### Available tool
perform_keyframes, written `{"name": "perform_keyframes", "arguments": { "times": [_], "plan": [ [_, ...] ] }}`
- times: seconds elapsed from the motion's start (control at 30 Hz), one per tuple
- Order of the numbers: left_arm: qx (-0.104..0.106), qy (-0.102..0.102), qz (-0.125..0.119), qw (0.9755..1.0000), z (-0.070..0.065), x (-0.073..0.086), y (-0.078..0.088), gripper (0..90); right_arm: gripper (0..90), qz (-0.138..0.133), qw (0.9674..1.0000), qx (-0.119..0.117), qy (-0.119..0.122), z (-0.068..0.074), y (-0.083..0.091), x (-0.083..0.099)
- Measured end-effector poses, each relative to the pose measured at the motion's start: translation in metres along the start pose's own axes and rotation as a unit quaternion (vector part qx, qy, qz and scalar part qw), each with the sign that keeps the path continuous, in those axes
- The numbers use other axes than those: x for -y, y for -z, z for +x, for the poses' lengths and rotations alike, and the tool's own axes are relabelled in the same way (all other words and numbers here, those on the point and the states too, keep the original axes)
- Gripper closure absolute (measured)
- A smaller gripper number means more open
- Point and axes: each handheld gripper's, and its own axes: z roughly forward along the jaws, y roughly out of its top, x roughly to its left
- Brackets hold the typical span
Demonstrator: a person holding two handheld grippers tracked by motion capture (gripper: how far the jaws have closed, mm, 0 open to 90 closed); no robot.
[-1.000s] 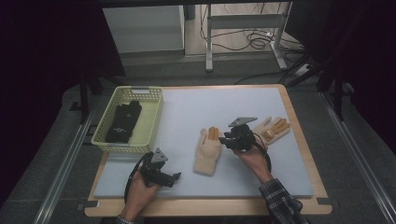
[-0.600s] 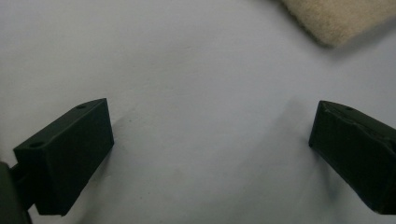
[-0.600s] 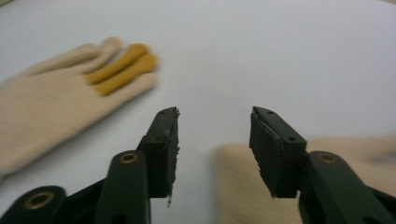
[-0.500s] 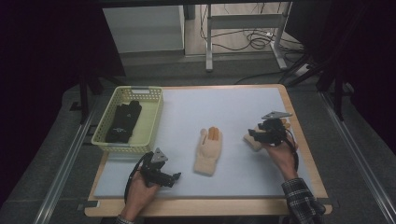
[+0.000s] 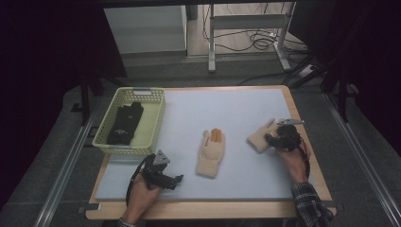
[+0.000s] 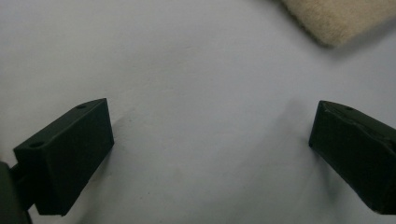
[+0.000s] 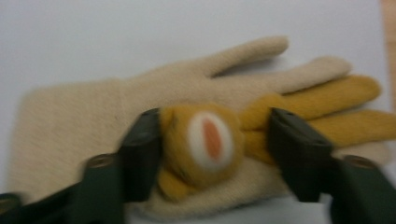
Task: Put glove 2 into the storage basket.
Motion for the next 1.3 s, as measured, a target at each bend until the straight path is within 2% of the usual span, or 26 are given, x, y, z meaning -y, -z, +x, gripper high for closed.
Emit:
{"name": "perform_keyframes", "arguments": {
  "times": [0.1,0.2,0.23,0.3,0.4,0.5,0.6,0.63,0.7,0.73,0.9,0.97,1.0,1.03,1.1,1.13,1.17,1.23,1.27,1.3],
  "plan": [
    [0.0,0.0,0.0,1.0,0.0,0.0,0.0,0.1,62.1,0.0,1.0,-0.001,0.009,0.004,0.006,-0.003],
    [0.0,0.0,0.0,1.0,0.0,0.0,0.0,0.1,63.0,0.011,0.9998,0.002,0.016,0.007,0.009,-0.006],
    [0.0,0.0,0.0,1.0,0.0,0.0,0.0,0.1,63.2,0.009,0.9996,0.002,0.025,0.009,0.012,-0.007],
    [0.0,0.0,0.0,1.0,0.0,0.0,0.0,0.1,63.3,-0.007,0.9998,-0.01,0.015,0.01,0.018,-0.009],
    [0.0,0.0,0.0,1.0,0.0,0.0,0.0,0.1,63.3,-0.016,0.9996,-0.017,0.016,0.012,0.023,-0.012],
    [0.0,0.001,0.0,1.0,0.0,0.0,0.0,0.1,63.3,-0.033,0.9984,-0.029,0.034,0.022,0.036,-0.021],
    [0.0,0.001,0.0,1.0,0.0,0.0,0.0,0.1,63.2,-0.043,0.9975,-0.04,0.039,0.026,0.042,-0.026],
    [0.0,0.001,0.0,1.0,0.0,0.0,0.0,0.1,63.3,-0.053,0.9964,-0.053,0.041,0.029,0.046,-0.029],
    [0.0,0.001,0.0,1.0,0.0,0.0,0.0,0.1,63.3,-0.059,0.9954,-0.062,0.043,0.032,0.049,-0.031],
    [0.0,0.001,0.0,1.0,0.0,0.0,0.0,0.1,63.2,-0.072,0.9925,-0.083,0.053,0.04,0.056,-0.037],
    [0.0,-0.001,0.001,1.0,0.0,0.0,0.0,0.1,63.2,-0.093,0.9846,-0.125,0.079,0.065,0.068,-0.049],
    [0.0,-0.001,0.0,1.0,0.0,0.0,0.0,0.1,63.1,-0.099,0.9792,-0.149,0.096,0.08,0.071,-0.054],
    [0.0,0.0,0.0,1.0,0.0,0.0,0.0,0.1,63.1,-0.099,0.9792,-0.149,0.096,0.08,0.071,-0.054],
    [0.0,0.0,0.0,1.0,0.0,0.0,0.0,0.1,63.2,-0.103,0.9743,-0.166,0.113,0.092,0.071,-0.057],
    [0.0,-0.002,0.001,1.0,0.0,0.0,0.0,0.1,63.1,-0.106,0.9678,-0.187,0.131,0.106,0.07,-0.06],
    [0.0,-0.002,0.001,1.0,0.0,0.0,0.0,0.1,63.1,-0.106,0.9678,-0.187,0.131,0.106,0.07,-0.06],
    [0.0,-0.001,0.0,1.0,0.0,0.0,0.0,0.1,63.1,-0.107,0.9606,-0.209,0.149,0.12,0.068,-0.063],
    [0.0,-0.001,0.0,1.0,0.0,0.0,0.0,0.1,63.1,-0.106,0.9542,-0.227,0.163,0.131,0.066,-0.065],
    [0.0,-0.001,0.0,1.0,0.0,0.0,0.0,0.1,63.1,-0.106,0.9542,-0.227,0.163,0.131,0.066,-0.065],
    [0.0,0.0,0.0,1.0,0.0,0.0,0.0,0.1,63.1,-0.102,0.9466,-0.247,0.181,0.144,0.062,-0.067]
  ]
}}
